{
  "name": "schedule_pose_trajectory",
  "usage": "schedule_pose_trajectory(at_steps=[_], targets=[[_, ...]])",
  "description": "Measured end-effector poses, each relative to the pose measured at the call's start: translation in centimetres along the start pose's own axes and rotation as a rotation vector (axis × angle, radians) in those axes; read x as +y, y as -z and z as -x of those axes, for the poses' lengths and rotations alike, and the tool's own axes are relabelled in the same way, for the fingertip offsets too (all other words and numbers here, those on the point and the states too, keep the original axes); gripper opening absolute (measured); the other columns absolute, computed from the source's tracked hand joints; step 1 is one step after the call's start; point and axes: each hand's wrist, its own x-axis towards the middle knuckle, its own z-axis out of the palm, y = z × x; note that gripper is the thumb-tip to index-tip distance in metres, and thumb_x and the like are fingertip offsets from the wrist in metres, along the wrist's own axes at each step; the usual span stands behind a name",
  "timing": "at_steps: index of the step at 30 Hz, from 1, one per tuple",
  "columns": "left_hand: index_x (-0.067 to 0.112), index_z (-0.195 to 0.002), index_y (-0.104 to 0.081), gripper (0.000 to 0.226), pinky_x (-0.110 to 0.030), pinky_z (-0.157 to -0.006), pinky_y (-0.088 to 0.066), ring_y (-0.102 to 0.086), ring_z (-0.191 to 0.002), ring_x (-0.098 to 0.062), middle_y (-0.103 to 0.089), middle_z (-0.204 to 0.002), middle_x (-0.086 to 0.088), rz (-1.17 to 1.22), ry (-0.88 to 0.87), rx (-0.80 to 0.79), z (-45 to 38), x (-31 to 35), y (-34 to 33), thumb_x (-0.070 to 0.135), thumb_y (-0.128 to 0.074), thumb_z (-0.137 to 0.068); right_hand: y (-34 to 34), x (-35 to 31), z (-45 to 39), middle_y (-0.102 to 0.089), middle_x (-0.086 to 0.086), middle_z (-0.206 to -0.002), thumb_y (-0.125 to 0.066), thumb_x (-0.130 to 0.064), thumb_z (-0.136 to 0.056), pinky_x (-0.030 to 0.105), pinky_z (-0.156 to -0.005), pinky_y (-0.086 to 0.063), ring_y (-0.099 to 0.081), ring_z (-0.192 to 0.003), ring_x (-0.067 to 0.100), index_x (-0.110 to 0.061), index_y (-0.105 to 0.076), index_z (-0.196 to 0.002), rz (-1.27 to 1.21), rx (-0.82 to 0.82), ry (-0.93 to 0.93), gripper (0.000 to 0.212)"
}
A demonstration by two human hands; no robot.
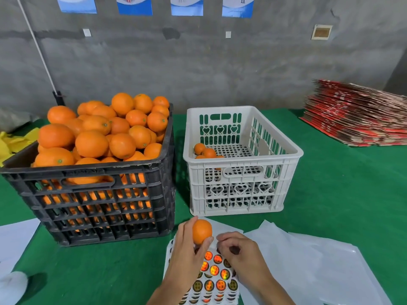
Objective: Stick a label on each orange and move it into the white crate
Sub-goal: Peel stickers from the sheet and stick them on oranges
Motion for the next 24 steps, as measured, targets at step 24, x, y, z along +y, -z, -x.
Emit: schedule_pose_trajectory(at_steps=[24], targets=[[0.047, -0.15, -0.03, 0.061, -0.019, -0.091, -0.051, -0.059, -0.114, -0.004, -0.035, -0.137, 0.021, 0.05, 0.012, -0.001, -0.15, -0.72, -0.23, 0.061, -0.056, -0.097, 0.04, 0.46, 0.86, -0.06, -0.015, -0.135, -0.062, -0.046, -0.1, 0.005, -0.107, -0.029, -0.047, -0.125, -0.004, -0.016, -0.072, -0.129, 0.468, -0.069, 0.301, 0.043]])
